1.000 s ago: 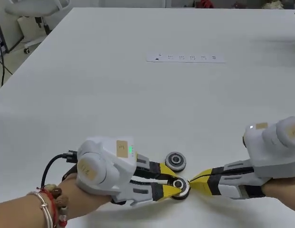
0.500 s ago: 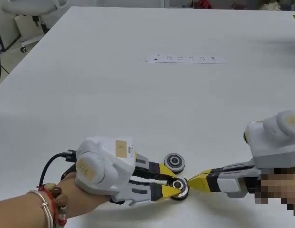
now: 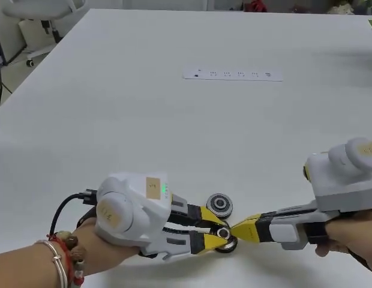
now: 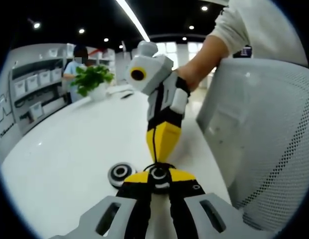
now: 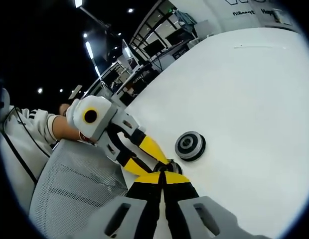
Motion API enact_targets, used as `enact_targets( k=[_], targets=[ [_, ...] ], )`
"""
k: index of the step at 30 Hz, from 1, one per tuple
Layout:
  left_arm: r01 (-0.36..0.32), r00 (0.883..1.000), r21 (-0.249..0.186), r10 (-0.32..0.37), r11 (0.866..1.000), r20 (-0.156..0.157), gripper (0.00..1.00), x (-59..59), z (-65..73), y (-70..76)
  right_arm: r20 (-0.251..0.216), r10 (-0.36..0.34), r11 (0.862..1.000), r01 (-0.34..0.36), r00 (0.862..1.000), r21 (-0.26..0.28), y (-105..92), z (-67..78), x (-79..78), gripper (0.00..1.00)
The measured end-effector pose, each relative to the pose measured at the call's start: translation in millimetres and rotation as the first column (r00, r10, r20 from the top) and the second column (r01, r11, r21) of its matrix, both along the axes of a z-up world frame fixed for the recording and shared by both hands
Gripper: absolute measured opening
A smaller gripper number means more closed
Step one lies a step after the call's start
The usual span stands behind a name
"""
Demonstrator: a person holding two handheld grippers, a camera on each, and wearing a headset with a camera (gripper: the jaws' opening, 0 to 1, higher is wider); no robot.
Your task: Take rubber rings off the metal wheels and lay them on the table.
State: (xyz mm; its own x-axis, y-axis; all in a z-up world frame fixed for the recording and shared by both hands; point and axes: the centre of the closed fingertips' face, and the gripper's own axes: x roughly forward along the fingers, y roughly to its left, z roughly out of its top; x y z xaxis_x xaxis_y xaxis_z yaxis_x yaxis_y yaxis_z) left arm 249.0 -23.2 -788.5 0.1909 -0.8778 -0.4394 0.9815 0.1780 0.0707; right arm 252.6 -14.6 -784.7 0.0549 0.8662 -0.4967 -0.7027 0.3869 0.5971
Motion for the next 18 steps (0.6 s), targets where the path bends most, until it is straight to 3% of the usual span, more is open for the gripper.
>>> enact_targets(
  k=[3,9,14,18],
  targets=[
    [-0.005,1.000,-0.001,0.005,1.000,-0.003,0.14,0.2,0.2,0.0,0.026,0.010,1.000,-0.010,1.000,-0.019,-0.2,-1.5,2.3,0.00],
    [-0.017,1.000,-0.002,0.017,1.000,-0.015,0.14,0.5,0.6,-0.2,0.019,-0.002,1.000,0.002,1.000,-0.028,-5.2,-6.5,4.3,0.00],
    [-0.030,0.998,0.003,0.030,1.000,-0.049,0.14,0.9,0.9,0.1,0.017,-0.010,1.000,0.010,1.000,-0.028,-6.4,-6.4,4.2,0.00],
    [-0.023,0.997,0.038,0.026,0.999,-0.066,0.14,1.4,-0.2,2.4,0.018,-0.014,1.000,0.015,1.000,-0.025,-5.8,-5.0,4.0,0.00]
  ],
)
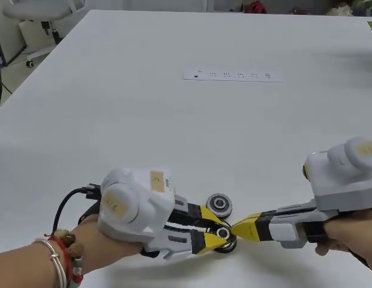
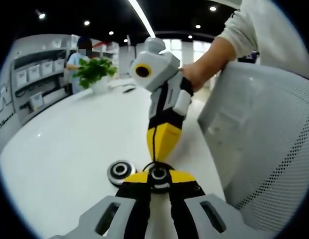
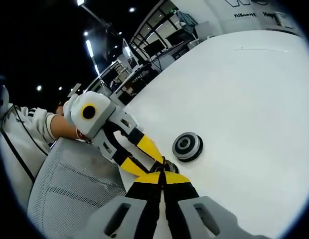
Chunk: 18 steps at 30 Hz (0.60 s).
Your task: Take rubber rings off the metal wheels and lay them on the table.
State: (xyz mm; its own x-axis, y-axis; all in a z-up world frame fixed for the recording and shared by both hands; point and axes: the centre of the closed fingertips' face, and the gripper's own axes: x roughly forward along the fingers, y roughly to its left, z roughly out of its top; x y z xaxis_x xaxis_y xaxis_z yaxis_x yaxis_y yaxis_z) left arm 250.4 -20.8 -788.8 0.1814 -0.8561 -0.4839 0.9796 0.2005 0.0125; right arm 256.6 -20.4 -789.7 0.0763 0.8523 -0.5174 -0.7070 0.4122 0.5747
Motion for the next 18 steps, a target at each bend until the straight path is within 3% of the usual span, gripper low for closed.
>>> enact_targets(
  k=[10,13,18],
  targets=[
    [0.044,0.999,0.036,-0.044,0.998,-0.002,0.23,-10.1,1.0,2.7,0.004,0.000,1.000,0.000,1.000,-0.003,-0.4,4.1,-2.3,0.00],
    [0.051,0.999,0.019,-0.050,0.999,-0.017,0.24,-12.6,7.0,1.8,0.005,-0.004,1.000,0.004,1.000,0.001,-1.2,6.6,-2.1,0.00],
    [0.047,0.999,0.001,-0.047,0.999,-0.005,0.27,-10.6,16.7,3.2,0.011,-0.015,1.000,0.015,1.000,0.004,-3.8,10.6,0.5,0.00]
  ],
)
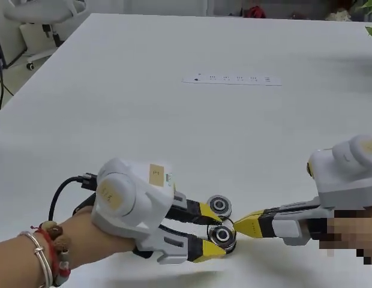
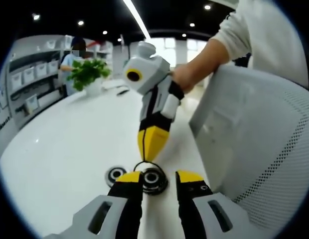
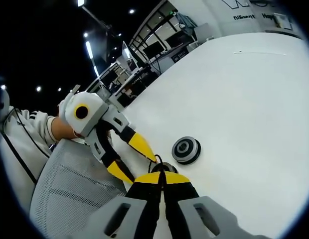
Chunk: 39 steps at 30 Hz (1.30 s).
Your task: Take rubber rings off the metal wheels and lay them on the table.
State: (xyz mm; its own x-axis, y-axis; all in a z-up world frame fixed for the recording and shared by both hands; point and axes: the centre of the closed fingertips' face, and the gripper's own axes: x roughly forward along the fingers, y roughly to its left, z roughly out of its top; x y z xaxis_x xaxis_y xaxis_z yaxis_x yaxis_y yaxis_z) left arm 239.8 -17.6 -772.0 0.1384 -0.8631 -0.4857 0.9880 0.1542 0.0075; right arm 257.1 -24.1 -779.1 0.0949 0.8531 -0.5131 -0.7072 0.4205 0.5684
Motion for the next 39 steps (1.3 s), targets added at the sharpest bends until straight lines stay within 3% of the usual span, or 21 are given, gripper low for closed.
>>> enact_targets(
  k=[17,20,24,29,39],
  targets=[
    [-0.031,0.999,-0.042,0.032,0.999,0.020,0.59,-4.4,30.3,12.2,0.005,-0.030,0.999,0.030,1.000,0.019,-6.2,12.8,1.4,0.00],
    [-0.040,0.998,-0.048,0.042,0.998,0.037,0.63,-4.2,37.7,17.3,0.010,-0.035,0.999,0.035,0.999,0.024,-6.7,16.5,1.7,0.00],
    [-0.063,0.997,-0.053,0.065,0.997,0.049,0.76,-2.9,44.0,24.0,0.020,-0.040,0.999,0.039,0.999,0.024,-7.7,20.4,1.6,0.00],
    [-0.086,0.994,-0.068,0.091,0.994,0.069,0.78,-3.4,54.1,34.6,0.029,-0.044,0.999,0.044,0.999,0.029,-9.7,26.9,1.5,0.00],
    [-0.159,0.983,-0.114,0.168,0.981,0.069,0.94,-3.0,69.3,57.5,0.035,-0.038,0.999,0.037,0.999,0.026,-12.2,37.0,-4.6,0.00]
  ],
)
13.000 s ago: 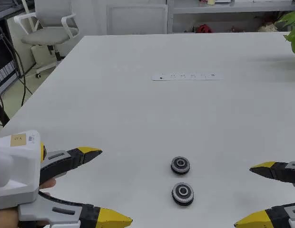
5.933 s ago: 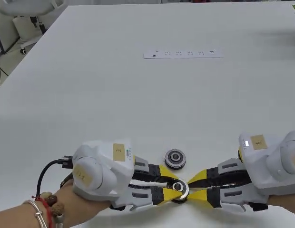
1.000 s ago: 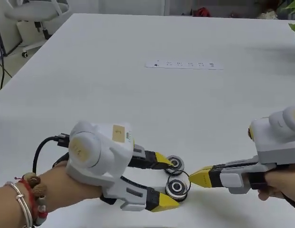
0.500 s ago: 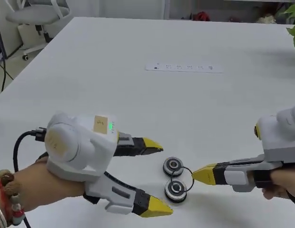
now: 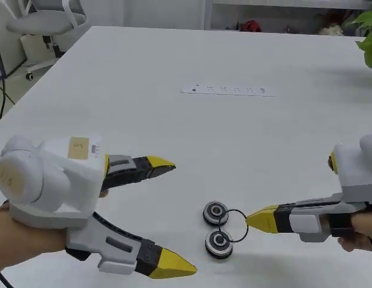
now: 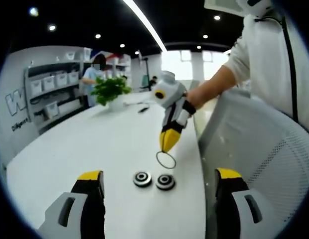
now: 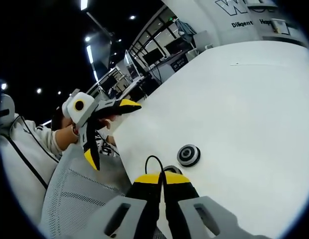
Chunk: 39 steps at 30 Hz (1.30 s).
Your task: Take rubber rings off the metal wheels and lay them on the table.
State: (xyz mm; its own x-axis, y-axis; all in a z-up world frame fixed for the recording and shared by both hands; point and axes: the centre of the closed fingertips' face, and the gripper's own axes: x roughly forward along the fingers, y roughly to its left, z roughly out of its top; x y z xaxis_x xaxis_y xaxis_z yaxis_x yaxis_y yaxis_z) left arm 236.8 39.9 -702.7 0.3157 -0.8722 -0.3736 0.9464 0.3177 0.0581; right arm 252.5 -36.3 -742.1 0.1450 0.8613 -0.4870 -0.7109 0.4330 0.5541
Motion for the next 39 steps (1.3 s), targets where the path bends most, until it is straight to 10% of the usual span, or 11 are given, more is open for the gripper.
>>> enact_targets(
  k=[39],
  targets=[
    [-0.248,0.967,-0.038,0.246,0.968,-0.062,1.00,-22.0,-21.0,71.5,0.014,0.040,0.999,-0.040,0.999,0.003,15.0,42.1,-5.7,0.00]
  ],
)
